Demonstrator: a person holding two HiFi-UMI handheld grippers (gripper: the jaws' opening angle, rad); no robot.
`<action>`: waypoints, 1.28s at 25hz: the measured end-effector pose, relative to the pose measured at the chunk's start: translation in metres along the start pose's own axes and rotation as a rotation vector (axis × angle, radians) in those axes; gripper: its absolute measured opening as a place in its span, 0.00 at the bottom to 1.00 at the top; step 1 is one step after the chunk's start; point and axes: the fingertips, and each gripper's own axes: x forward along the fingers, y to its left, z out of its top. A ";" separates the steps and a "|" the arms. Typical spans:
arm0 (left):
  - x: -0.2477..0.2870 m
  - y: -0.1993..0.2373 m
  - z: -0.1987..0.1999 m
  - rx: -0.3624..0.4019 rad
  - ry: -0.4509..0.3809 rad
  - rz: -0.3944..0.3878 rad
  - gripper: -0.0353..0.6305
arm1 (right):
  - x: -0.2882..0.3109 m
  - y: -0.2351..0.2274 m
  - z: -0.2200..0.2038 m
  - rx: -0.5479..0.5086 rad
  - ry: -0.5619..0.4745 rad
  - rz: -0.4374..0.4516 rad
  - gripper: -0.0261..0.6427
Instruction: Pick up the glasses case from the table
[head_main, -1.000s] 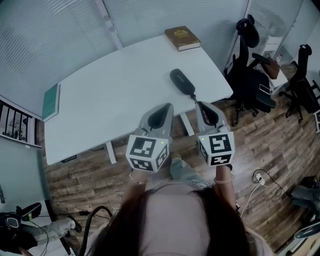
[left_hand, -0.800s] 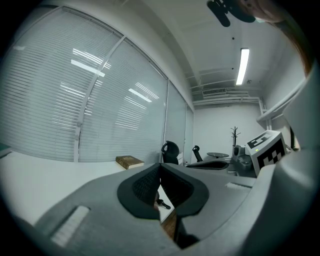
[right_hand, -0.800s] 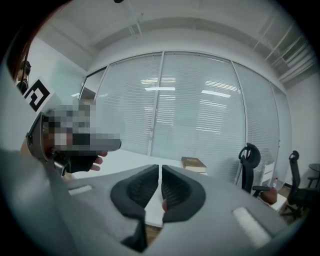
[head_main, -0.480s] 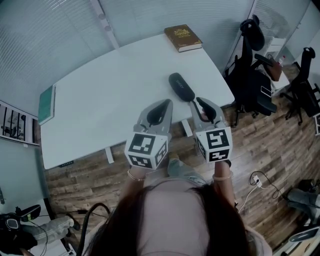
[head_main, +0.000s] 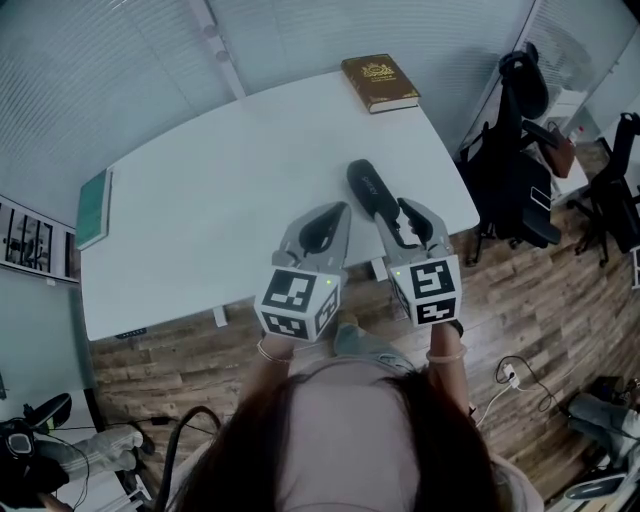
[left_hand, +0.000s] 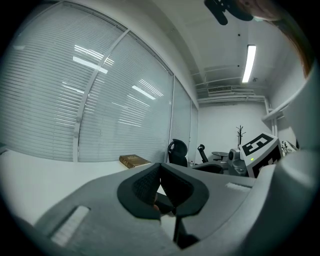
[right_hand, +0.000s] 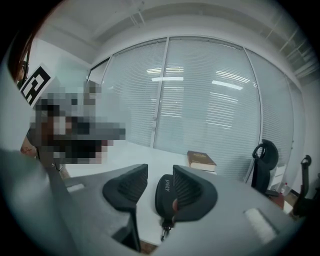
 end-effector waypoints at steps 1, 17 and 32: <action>0.002 0.003 -0.001 -0.003 0.001 0.005 0.07 | 0.004 0.000 -0.001 -0.004 0.006 0.005 0.28; 0.042 0.042 -0.013 -0.037 0.023 0.037 0.07 | 0.065 -0.012 -0.026 -0.043 0.099 0.067 0.39; 0.067 0.071 -0.035 -0.073 0.069 0.061 0.07 | 0.110 -0.014 -0.070 -0.064 0.235 0.127 0.50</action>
